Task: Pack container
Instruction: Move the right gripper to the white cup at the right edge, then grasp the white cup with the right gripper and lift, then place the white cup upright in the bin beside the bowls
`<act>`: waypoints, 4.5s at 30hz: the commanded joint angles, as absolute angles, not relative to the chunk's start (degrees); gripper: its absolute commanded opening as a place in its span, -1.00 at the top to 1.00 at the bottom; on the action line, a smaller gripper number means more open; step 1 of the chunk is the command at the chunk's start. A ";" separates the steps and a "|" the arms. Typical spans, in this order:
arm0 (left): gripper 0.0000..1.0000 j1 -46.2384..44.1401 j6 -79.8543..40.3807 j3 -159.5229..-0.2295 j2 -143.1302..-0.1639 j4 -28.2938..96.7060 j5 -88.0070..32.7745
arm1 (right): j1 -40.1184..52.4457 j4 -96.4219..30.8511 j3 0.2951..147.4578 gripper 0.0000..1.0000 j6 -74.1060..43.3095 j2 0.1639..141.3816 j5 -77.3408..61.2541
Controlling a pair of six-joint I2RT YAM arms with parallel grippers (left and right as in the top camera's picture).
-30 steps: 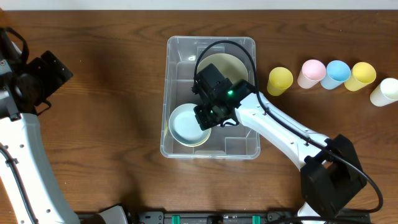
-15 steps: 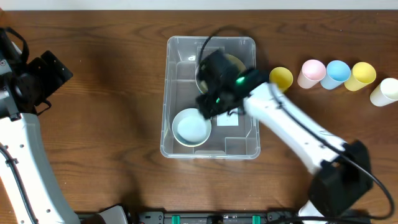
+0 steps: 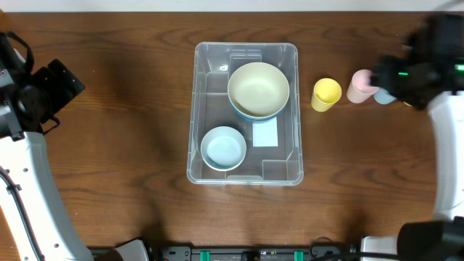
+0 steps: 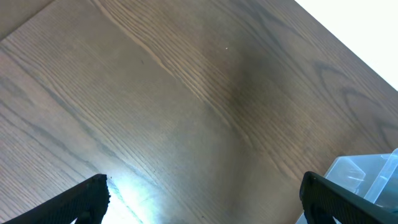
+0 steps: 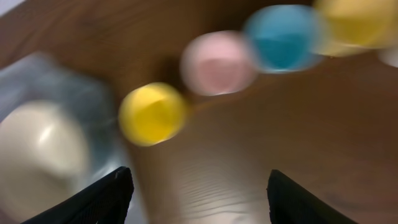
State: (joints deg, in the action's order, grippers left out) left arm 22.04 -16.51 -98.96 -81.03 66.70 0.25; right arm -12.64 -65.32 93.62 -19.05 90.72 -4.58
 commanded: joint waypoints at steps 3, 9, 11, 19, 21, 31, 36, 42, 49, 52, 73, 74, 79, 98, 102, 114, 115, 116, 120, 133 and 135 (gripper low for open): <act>-0.96 22.33 -16.62 -98.52 -81.34 66.85 0.71 | -26.13 -65.36 93.60 -0.43 -22.35 92.55 -2.35; -0.96 22.33 -16.62 -98.52 -81.34 66.85 0.71 | -36.29 -64.20 93.58 -0.47 -22.85 97.38 -2.35; -0.96 22.33 -16.62 -98.52 -81.34 66.85 0.71 | -38.09 -63.09 93.58 -0.48 -23.18 100.01 -2.33; -0.96 22.33 -16.62 -98.52 -81.34 66.85 0.71 | -41.50 -54.72 93.58 -0.47 -24.23 110.15 -3.03; -0.96 22.33 -16.62 -98.52 -81.34 66.85 0.71 | -41.82 -53.19 93.58 -0.47 -24.51 111.72 -3.05; -0.96 22.33 -16.62 -98.52 -81.34 66.85 0.71 | -42.48 -46.11 93.58 -0.41 -25.69 117.25 -3.20; -0.96 22.33 -16.62 -98.52 -81.34 66.85 0.71 | -42.48 -44.97 93.58 -0.18 -25.74 120.51 -3.09; -0.96 22.33 -16.62 -98.52 -81.34 66.85 0.71 | -42.37 -46.13 93.60 0.21 -25.69 121.60 -2.98; -0.96 22.33 -16.62 -98.52 -81.34 66.85 0.71 | -42.35 -49.67 93.67 0.72 -27.18 116.16 1.89; -0.96 22.33 -16.62 -98.52 -81.34 66.85 0.71 | -42.33 -52.29 93.67 0.78 -27.20 110.89 2.83; -0.96 22.33 -16.62 -98.52 -81.34 66.85 0.71 | -29.34 -56.29 93.62 0.15 -26.33 93.08 9.82; -0.96 22.33 -16.62 -98.52 -81.34 66.85 0.71 | -30.57 -56.05 93.62 0.08 -26.33 94.43 9.56; -0.96 22.33 -16.62 -98.52 -81.34 66.85 0.71 | -36.91 -55.37 93.62 -0.10 -26.33 103.39 5.52; -0.96 22.33 -16.62 -98.52 -81.34 66.85 0.71 | -43.40 -47.59 93.62 0.38 -22.24 120.36 -4.95; -0.96 22.33 -16.62 -98.52 -81.34 66.85 0.71 | -43.46 -48.75 93.62 0.67 -22.22 120.66 -1.58; -0.96 22.33 -16.62 -98.52 -81.34 66.85 0.71 | -41.95 -57.60 93.76 0.97 -24.23 109.49 0.23; -0.96 22.33 -16.62 -98.52 -81.34 66.85 0.71 | -41.30 -58.35 93.78 0.98 -24.21 107.37 -1.26; -0.96 22.33 -16.62 -98.52 -81.34 66.85 0.71 | -40.23 -59.20 93.76 0.97 -24.18 104.77 -2.55; -0.96 22.33 -16.62 -98.52 -81.34 66.85 0.71 | -33.54 -61.12 93.76 0.97 -23.81 94.24 -4.95; -0.96 22.33 -16.62 -98.52 -81.34 66.85 0.71 | 15.59 -61.19 93.73 0.98 -20.29 83.59 -2.17; -0.96 22.33 -16.62 -98.52 -81.34 66.85 0.71 | 20.64 -61.58 93.73 0.97 -20.29 85.49 -0.71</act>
State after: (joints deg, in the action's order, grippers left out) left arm 22.04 -16.51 -98.96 -81.03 66.70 0.23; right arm 15.27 -60.99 93.76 -21.26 83.20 -4.08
